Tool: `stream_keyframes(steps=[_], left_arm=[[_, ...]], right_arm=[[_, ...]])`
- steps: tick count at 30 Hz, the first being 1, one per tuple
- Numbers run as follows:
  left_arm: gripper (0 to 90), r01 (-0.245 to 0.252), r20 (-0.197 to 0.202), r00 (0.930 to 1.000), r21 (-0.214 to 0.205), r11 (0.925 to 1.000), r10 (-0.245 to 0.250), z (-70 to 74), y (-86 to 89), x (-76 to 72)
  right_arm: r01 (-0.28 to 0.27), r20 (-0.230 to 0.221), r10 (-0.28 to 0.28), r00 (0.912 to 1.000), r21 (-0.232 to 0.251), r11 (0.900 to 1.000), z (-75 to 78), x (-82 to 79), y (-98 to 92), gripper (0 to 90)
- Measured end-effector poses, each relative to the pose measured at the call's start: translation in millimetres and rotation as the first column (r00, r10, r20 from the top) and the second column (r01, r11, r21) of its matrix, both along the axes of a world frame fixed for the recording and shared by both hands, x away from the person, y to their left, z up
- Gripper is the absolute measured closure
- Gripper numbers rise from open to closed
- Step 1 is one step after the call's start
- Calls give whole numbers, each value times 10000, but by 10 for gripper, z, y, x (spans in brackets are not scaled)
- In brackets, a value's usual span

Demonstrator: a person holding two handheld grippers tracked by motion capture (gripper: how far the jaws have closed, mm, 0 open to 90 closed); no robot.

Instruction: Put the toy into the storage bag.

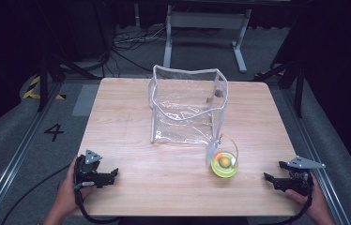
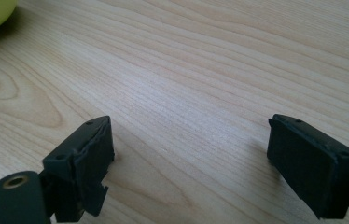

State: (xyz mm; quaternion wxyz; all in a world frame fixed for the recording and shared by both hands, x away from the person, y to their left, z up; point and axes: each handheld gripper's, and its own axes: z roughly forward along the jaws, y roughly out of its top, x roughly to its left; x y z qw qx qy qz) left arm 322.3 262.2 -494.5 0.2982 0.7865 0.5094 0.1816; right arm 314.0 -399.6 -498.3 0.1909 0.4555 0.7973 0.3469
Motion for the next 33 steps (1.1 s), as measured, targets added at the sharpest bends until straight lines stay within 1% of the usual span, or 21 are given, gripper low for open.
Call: stream_keyframes(steps=[3, 5, 8, 9, 10, 11, 12, 13, 14, 15, 17, 18, 20, 21, 23, 24, 27, 30, 33], left_arm=[[0, 9, 3, 10000, 4, 10000, -9, 0, 1, 1], [0, 28, -1, 10000, 3, 10000, -28, 0, 2, 2], [0, 80, 21, 10000, 37, 10000, -80, 0, 9, 3], [0, 80, 21, 10000, 37, 10000, -80, 0, 9, 3], [0, 236, -35, 9997, -3, 9997, -236, 1, 22, -2], [0, 297, 9, 9996, 11, 9996, -297, 0, 30, -1], [0, 298, 6, 9996, 5, 9996, -298, 1, 31, -6], [1, 298, 6, 9996, 5, 9996, -298, 1, 31, -6], [1, 295, 22, 9996, 32, 9996, -295, 2, 32, -13], [3, 258, 29, 9997, -12, 9997, -258, 1, 28, -16], [4, 268, 5, 9996, 15, 9996, -268, 3, 29, -21], [4, 260, 15, 9997, -17, 9997, -260, 1, 29, -19], [3, 284, 22, 9996, -7, 9996, -284, 1, 31, -16], [3, 333, 19, 9994, 12, 9994, -333, 1, 35, -13], [3, 379, 10, 9993, 29, 9993, -379, 2, 39, -10], [2, 385, 11, 9993, 26, 9993, -385, 2, 39, -10], [2, 407, 12, 9992, 20, 9992, -407, 1, 40, -8], [2, 426, 11, 9991, 22, 9991, -426, 1, 42, -7], [2, 460, 9, 9989, 41, 9989, -460, 2, 46, -5]], right_arm=[[90, 1, -90, 10000, -12, 10000, 0, 1, 7, 150], [-42, -147, 41, 9999, -90, 10000, 15, 20, 7, 155], [-249, -496, 235, 9985, -281, 9993, 50, 62, 9, 158], [-249, -496, 235, 9985, -281, 9993, 50, 62, 9, 158], [-337, -651, 307, 9974, -461, 9984, 71, 84, 21, 157], [-385, -717, 349, 9968, -500, 9980, 77, 90, 22, 155], [-507, -802, 455, 9957, -632, 9967, 90, 97, 24, 154], [-507, -802, 455, 9957, -632, 9967, 90, 97, 24, 154], [-569, -917, 506, 9945, -677, 9961, 99, 102, 26, 157], [-599, -1120, 508, 9924, -788, 9951, 124, 119, 28, 181], [-664, -1153, 560, 9917, -885, 9939, 162, 127, 32, 194], [-773, -1242, 664, 9900, -849, 9934, 204, 138, 38, 194], [-920, -1169, 801, 9899, -1000, 9907, 294, 139, 72, 208], [-1172, -1196, 1046, 9873, -1034, 9877, 366, 141, 107, 207], [-1423, -1324, 1277, 9829, -1076, 9840, 458, 143, 166, 213], [-1529, -1344, 1368, 9814, -1177, 9812, 502, 142, 199, 216], [-1730, -1380, 1559, 9781, -1218, 9774, 639, 140, 293, 220], [-2021, -1476, 1818, 9722, -1369, 9698, 754, 139, 402, 222], [-2432, -1541, 2207, 9631, -1473, 9587, 846, 137, 522, 223]])
